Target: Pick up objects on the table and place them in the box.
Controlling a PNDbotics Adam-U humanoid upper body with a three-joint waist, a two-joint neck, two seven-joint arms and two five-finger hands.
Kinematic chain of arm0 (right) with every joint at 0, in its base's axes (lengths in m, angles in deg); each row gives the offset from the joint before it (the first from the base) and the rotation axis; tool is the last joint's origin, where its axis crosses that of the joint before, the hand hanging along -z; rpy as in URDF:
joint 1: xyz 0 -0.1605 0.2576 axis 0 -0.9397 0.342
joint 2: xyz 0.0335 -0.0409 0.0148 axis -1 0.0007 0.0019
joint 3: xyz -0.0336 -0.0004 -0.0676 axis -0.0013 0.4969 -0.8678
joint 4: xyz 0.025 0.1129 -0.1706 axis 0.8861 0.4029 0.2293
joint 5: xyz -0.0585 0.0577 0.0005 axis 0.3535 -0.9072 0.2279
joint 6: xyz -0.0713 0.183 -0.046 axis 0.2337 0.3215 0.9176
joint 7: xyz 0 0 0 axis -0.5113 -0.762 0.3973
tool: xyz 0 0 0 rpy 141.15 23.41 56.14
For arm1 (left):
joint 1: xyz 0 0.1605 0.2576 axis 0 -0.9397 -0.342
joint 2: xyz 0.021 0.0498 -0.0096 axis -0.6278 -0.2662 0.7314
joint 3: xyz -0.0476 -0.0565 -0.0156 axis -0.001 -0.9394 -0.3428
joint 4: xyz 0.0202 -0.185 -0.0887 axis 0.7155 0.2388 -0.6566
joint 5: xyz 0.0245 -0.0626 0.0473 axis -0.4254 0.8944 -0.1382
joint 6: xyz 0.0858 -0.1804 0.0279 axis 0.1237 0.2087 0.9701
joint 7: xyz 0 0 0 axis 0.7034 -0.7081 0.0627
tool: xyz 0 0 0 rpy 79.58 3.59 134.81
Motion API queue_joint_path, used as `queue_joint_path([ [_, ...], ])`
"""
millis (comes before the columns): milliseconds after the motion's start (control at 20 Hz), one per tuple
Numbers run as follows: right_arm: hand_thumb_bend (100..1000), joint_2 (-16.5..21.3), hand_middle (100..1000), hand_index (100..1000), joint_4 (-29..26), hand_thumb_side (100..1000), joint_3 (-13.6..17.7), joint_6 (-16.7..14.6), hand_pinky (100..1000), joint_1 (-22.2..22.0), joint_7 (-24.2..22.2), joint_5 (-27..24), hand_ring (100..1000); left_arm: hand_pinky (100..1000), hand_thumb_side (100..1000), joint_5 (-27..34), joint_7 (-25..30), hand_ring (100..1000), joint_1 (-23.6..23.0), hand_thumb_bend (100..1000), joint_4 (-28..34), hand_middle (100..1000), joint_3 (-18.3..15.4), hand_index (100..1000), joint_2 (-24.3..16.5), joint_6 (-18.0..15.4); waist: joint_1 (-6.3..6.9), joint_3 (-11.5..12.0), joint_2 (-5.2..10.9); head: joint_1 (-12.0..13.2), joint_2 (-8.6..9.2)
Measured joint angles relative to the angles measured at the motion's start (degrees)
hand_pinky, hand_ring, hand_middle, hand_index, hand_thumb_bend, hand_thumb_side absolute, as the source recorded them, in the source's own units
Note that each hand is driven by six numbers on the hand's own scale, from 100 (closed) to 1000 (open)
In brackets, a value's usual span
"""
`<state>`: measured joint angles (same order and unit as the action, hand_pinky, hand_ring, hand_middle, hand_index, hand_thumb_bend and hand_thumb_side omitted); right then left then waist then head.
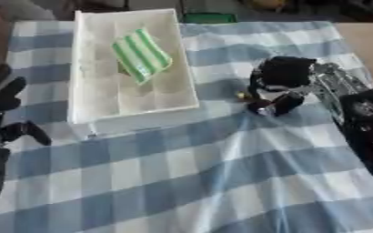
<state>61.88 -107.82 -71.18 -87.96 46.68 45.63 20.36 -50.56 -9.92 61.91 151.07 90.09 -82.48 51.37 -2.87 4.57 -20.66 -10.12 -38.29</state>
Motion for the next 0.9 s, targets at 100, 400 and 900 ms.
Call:
queue_joint_path([
  [100, 270, 0.0, 274, 492, 0.0, 397, 0.1, 0.0, 303, -0.1, -0.2, -0.5, 321, 467, 749, 0.0, 0.0, 1000, 0.0, 192, 0.0, 999, 0.0, 790, 0.0, 0.0, -0.01, -0.1, 0.00, 0.0, 0.00],
  [400, 152, 0.0, 267, 484, -0.2, 321, 0.4, -0.4, 286, -0.4, -2.1, -3.6, 314, 467, 753, 0.0, 0.0, 1000, 0.0, 192, 0.0, 1000, 0.0, 790, 0.0, 0.0, -0.04, -0.4, 0.00, 0.2, 0.00],
  [900, 100, 0.4, 253, 489, -4.4, 204, 1.1, 1.5, 260, -2.3, -10.4, -21.1, 300, 467, 756, 0.0, 0.0, 1000, -0.2, 191, 0.0, 1000, 0.0, 790, 0.0, 0.0, 0.28, -1.1, 0.00, 0.5, -0.01],
])
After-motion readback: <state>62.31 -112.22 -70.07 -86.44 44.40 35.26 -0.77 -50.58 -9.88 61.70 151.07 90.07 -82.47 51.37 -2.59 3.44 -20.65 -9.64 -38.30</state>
